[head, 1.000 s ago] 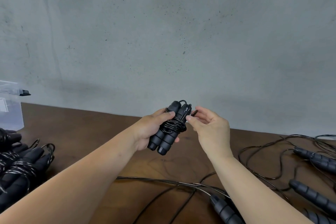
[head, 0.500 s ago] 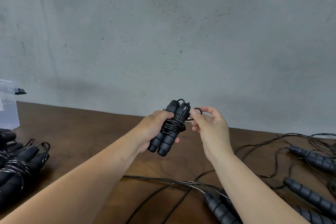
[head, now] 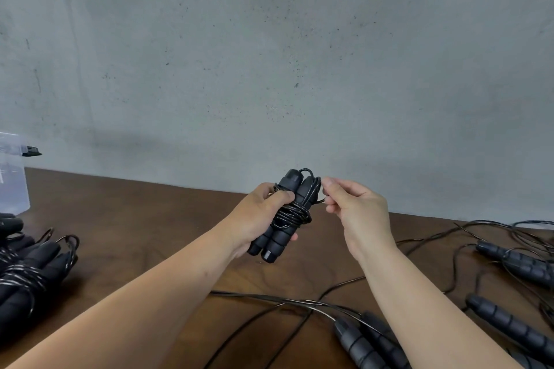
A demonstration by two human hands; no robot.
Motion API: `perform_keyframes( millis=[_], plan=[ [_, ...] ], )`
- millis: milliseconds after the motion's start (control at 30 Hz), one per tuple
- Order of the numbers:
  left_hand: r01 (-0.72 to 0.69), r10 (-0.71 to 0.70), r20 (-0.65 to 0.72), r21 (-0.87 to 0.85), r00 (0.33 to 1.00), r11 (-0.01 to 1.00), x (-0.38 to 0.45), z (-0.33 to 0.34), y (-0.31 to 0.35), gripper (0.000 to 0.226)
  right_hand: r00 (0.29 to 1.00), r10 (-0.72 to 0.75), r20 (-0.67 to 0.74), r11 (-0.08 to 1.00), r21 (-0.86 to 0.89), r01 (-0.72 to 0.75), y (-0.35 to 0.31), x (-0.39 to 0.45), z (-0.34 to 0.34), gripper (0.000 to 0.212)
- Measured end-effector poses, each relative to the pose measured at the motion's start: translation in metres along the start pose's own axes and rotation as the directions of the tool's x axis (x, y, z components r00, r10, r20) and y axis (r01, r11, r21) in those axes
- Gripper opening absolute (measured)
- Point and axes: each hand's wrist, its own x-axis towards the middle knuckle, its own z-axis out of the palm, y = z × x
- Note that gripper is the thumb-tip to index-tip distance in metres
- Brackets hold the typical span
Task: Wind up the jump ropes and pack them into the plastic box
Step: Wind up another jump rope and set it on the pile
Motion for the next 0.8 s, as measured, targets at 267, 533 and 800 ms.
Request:
perform_keyframes(
  millis=[267,533,800],
  plan=[
    [-0.032,0.033,-0.050,0.018,0.998,0.999,0.001,0.005,-0.004,0.027,0.996,-0.086,0.037,0.982,-0.164,0.091,-0.007,-0.005,0.002,0.005],
    [-0.111,0.119,-0.104,0.084,0.987,0.990,0.001,0.008,-0.001,0.024,0.998,-0.054,-0.036,0.992,-0.113,0.050,-0.008,-0.008,0.005,0.005],
    [-0.197,0.249,-0.166,0.280,0.954,0.940,0.009,0.006,-0.008,0.023,0.999,-0.045,0.015,0.990,-0.136,0.047,-0.006,-0.021,0.013,0.009]
  ],
)
